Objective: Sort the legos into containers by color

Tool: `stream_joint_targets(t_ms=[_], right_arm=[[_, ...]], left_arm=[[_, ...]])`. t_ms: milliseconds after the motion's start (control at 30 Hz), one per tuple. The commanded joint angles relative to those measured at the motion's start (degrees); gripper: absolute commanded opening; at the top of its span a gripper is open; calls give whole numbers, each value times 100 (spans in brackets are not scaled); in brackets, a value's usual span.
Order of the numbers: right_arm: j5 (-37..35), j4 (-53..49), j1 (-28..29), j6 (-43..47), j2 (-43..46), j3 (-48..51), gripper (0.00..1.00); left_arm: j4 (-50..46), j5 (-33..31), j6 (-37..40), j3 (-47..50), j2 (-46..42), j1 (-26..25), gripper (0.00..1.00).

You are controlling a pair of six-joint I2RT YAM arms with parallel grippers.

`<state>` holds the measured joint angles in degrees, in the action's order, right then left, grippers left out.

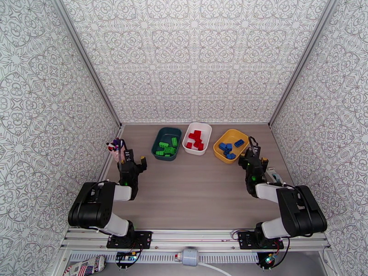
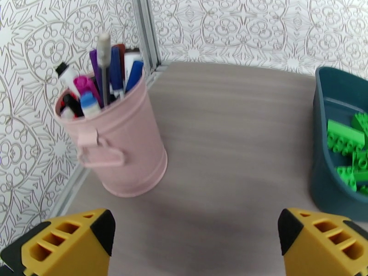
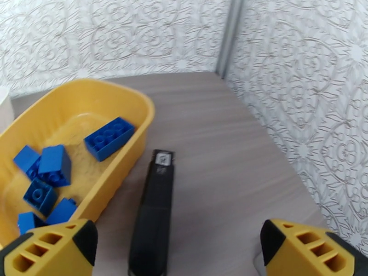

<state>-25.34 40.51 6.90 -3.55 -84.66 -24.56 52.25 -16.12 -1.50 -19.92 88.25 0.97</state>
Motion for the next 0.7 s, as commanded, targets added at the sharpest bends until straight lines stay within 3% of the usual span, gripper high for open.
stream_joint_targets(t_ms=[0, 200, 267, 333, 667], right_arm=[[387, 84, -121, 30, -50, -169, 99], [869, 752, -202, 110, -57, 234, 99], [750, 1782, -187, 177, -394, 530, 99], [798, 946, -265, 5, -216, 285, 99], [820, 1136, -292, 14, -209, 370, 99]], left_arm=[[45, 233, -109, -111, 0, 135, 99], [84, 241, -93, -106, 17, 148, 99], [84, 241, -91, -114, 20, 148, 99], [73, 242, -99, -119, 17, 147, 99], [65, 251, -96, -119, 17, 157, 99]])
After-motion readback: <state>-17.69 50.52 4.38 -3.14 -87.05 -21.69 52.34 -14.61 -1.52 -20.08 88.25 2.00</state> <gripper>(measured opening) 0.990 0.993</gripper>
